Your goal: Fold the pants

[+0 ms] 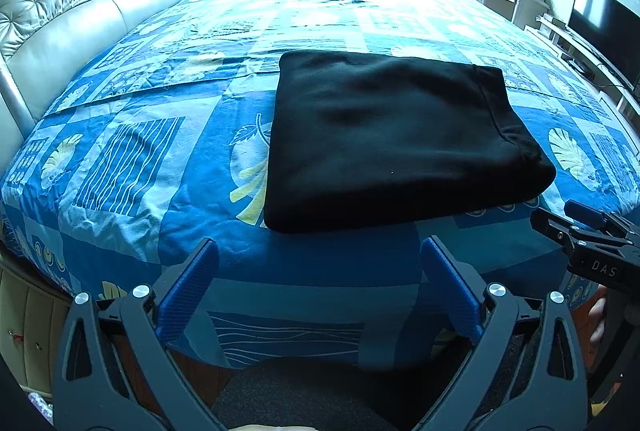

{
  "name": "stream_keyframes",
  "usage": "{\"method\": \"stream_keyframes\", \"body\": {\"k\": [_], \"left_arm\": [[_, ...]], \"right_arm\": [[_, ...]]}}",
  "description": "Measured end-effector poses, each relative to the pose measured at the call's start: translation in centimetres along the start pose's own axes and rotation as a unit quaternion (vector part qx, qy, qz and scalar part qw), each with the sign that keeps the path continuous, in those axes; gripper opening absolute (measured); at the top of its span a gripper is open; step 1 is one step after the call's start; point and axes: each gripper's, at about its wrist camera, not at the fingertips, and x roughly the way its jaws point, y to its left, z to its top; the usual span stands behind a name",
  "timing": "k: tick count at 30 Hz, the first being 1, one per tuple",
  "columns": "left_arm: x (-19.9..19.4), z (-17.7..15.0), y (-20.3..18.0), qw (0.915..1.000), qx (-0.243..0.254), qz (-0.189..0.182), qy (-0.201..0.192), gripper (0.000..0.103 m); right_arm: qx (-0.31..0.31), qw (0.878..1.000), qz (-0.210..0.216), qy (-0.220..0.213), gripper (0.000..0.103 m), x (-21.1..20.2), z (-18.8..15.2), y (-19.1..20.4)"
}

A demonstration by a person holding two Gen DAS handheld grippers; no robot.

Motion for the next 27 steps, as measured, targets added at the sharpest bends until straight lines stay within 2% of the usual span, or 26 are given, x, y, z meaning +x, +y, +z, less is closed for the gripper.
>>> {"method": "stream_keyframes", "body": {"k": [11,18,22,25,27], "left_arm": [[-0.2,0.0,-0.3,1.0,0.005,0.001,-0.003,0.101],[-0.5,0.0,-1.0,0.9995,0.021,0.021,-0.011,0.101],[-1.1,0.1,-1.2,0.9994,0.01,0.007,-0.032,0.101],[-2.1,1.5,-0.8,0.9985,-0.006,-0.04,-0.037,0.101],[-2.8,2.9,0.3,0.9972,-0.021,-0.051,-0.051,0.101]], "right_arm": [[-0.006,1.0,0.001,0.003,0.086,0.1,-0.1,0.3],[-0.008,1.0,0.002,0.004,0.086,0.1,-0.2,0.4],[-0.009,1.0,0.006,0.004,0.086,0.2,-0.3,0.4],[-0.007,1.0,0.014,0.009,0.086,-0.1,-0.3,0.5],[-0.009,1.0,0.03,0.006,0.086,-1.2,0.4,0.9]]}}
